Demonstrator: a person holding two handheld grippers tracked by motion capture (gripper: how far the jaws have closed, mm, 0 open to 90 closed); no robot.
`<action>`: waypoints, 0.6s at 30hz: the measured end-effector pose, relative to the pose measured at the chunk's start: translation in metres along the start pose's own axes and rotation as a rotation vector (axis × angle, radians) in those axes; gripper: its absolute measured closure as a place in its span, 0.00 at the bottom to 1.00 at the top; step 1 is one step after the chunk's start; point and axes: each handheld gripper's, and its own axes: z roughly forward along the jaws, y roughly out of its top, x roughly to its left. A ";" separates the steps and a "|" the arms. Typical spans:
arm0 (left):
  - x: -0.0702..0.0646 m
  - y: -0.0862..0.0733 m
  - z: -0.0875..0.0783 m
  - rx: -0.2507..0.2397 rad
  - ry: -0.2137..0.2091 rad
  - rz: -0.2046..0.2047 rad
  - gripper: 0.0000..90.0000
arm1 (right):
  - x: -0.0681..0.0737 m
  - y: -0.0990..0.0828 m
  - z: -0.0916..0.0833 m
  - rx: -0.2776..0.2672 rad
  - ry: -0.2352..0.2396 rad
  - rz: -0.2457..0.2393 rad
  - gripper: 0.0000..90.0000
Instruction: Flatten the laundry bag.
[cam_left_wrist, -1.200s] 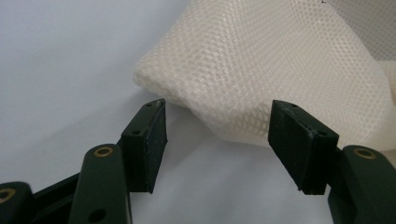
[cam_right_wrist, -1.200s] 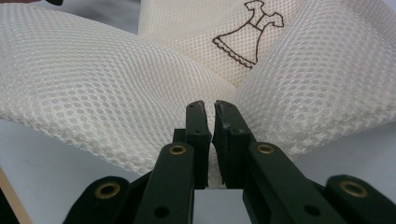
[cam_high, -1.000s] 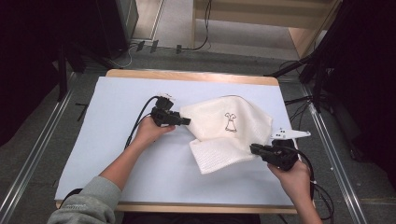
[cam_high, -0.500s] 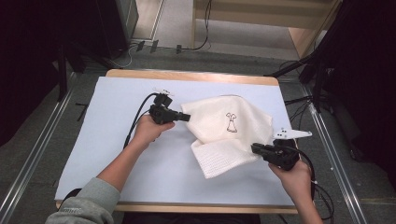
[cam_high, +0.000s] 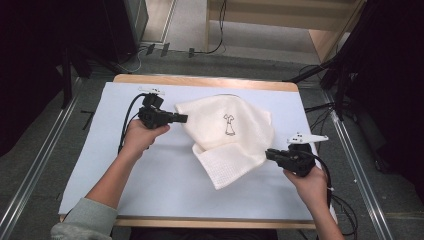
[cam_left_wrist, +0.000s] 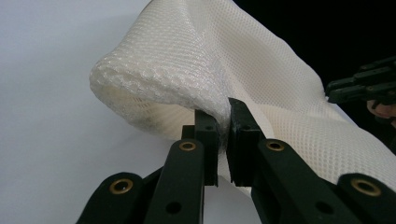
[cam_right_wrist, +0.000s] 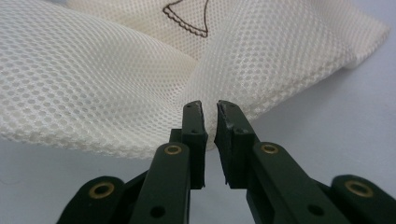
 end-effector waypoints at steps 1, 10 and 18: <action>0.001 -0.001 -0.002 0.002 0.011 0.000 0.95 | 0.000 0.001 0.003 0.003 0.004 0.005 0.92; 0.004 -0.012 0.005 0.011 0.016 -0.021 0.94 | 0.032 0.021 0.009 -0.026 0.069 -0.052 0.88; 0.001 -0.012 0.006 0.005 0.007 -0.010 0.94 | 0.057 0.044 0.022 -0.044 0.119 -0.048 0.79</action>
